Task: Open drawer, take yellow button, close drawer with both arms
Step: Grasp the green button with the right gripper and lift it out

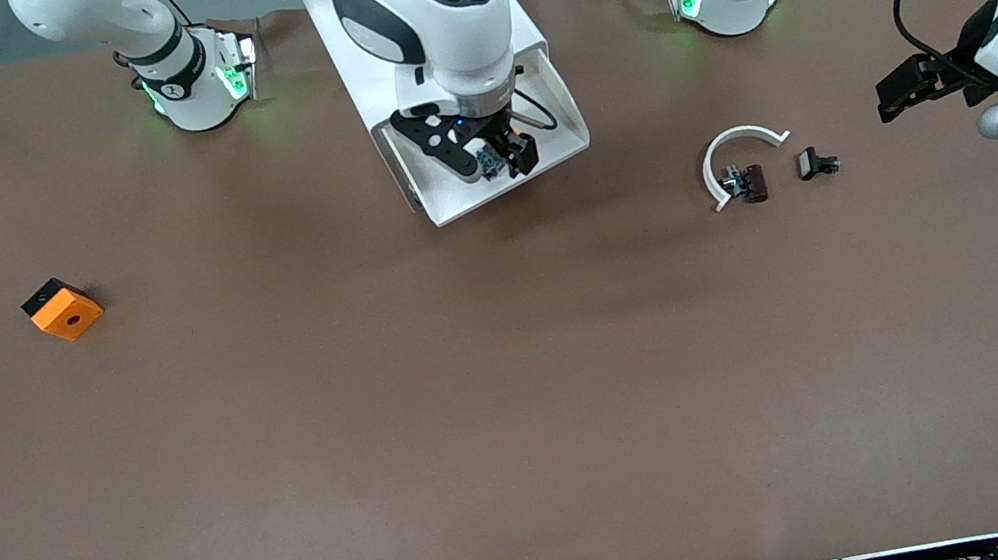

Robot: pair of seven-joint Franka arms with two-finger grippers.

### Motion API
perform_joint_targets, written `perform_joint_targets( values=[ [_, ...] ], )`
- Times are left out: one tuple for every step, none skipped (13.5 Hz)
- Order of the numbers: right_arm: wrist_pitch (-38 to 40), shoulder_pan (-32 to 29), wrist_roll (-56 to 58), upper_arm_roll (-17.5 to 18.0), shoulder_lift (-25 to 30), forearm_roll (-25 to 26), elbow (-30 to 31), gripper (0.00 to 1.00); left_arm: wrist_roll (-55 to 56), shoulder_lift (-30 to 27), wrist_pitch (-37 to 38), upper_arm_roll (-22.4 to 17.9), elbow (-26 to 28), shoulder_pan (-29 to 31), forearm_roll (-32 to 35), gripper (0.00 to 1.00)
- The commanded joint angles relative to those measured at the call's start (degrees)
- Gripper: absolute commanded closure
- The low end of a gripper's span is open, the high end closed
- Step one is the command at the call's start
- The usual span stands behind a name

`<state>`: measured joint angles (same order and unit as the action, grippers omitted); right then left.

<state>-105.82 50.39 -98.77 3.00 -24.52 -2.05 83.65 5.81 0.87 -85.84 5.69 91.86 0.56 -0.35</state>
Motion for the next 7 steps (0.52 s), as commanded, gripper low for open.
perform_joint_targets(
  values=[
    [0.70,0.85,0.07,-0.54,-0.44,-0.49,-1.12,0.00,0.87,-0.87,-0.56,0.20,0.78,0.23,-0.09,0.00],
    [0.70,0.94,0.07,-0.54,-0.44,-0.49,-1.04,0.00,1.48,-0.87,-0.56,0.20,0.60,0.23,-0.09,0.00],
    [0.70,1.03,0.07,-0.63,-0.79,-0.49,-0.95,0.00,1.84,-0.78,-0.38,0.20,0.25,0.23,-0.09,0.00],
    [0.70,1.12,0.07,-0.54,-0.97,-0.49,-0.77,0.00,1.93,-0.70,-0.38,0.20,0.16,0.14,-0.09,0.00],
    [0.70,1.12,0.07,-0.54,-1.14,-0.49,-0.25,0.00,2.01,-0.70,-0.38,0.55,0.16,0.14,-0.09,0.00],
    [0.70,1.20,0.07,-0.54,-1.14,-0.49,0.19,0.00,2.02,-0.70,-0.29,0.55,0.16,0.23,-0.09,0.00],
    [0.70,1.29,0.07,-0.54,-1.14,-0.49,0.63,0.00,2.02,-0.70,-0.12,0.55,0.25,0.23,-0.09,0.00]
  ],
)
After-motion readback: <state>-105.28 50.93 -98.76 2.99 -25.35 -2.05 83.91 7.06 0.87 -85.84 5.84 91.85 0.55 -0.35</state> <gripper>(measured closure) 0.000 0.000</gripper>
